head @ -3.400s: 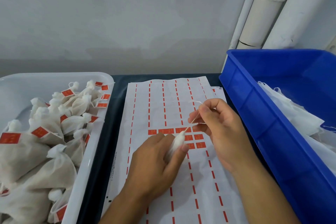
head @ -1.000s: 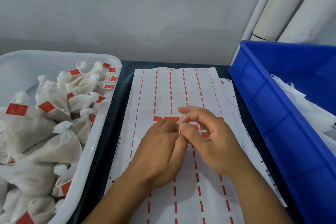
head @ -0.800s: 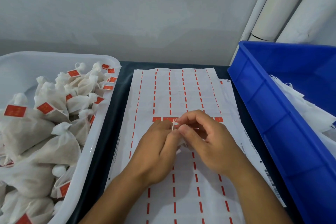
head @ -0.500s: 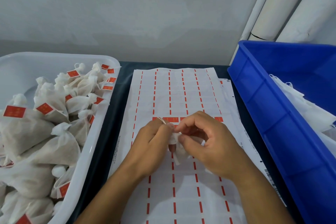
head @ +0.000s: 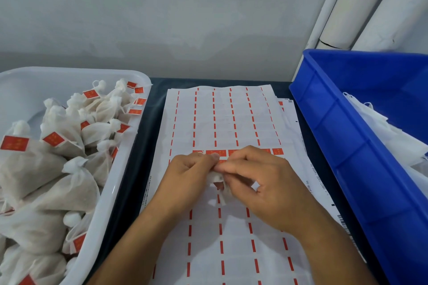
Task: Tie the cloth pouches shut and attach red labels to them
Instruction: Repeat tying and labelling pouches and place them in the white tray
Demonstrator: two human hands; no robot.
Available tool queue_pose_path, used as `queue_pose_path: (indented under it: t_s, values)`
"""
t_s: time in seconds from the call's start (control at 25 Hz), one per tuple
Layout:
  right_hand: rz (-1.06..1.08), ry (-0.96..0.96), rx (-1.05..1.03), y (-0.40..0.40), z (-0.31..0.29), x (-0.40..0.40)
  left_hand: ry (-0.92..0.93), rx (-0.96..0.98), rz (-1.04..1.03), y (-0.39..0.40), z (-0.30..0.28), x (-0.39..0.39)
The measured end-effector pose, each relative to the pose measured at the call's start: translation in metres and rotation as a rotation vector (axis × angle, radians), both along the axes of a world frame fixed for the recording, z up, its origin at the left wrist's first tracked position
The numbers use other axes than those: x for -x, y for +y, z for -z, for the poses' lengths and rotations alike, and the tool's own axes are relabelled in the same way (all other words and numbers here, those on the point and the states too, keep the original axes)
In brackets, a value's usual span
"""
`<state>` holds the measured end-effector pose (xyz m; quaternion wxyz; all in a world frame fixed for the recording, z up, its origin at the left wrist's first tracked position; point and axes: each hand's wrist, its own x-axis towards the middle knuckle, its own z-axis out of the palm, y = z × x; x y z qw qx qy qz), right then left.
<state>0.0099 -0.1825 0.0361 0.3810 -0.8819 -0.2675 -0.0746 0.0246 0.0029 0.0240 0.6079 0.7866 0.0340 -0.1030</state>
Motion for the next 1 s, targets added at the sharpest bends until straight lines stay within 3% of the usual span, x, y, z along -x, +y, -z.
queue_pose_path:
  t_s: [0.36,0.56,0.72,0.84,1.0]
  values:
    - [0.089,-0.079,0.142,0.003,0.003,0.000,0.028,-0.040,-0.012,-0.001,-0.003,0.003]
    - [0.132,-0.110,0.104,0.000,0.001,-0.001,0.084,0.059,0.044,0.004,-0.004,0.005]
    - [0.161,-0.163,0.004,-0.004,0.000,-0.004,0.191,-0.039,0.122,-0.004,-0.008,-0.004]
    - [0.171,-0.137,-0.114,-0.006,0.000,-0.004,0.195,0.078,0.246,0.003,-0.009,0.003]
    - [0.171,-0.071,-0.219,-0.002,-0.004,-0.003,0.244,0.279,0.218,0.006,-0.016,0.007]
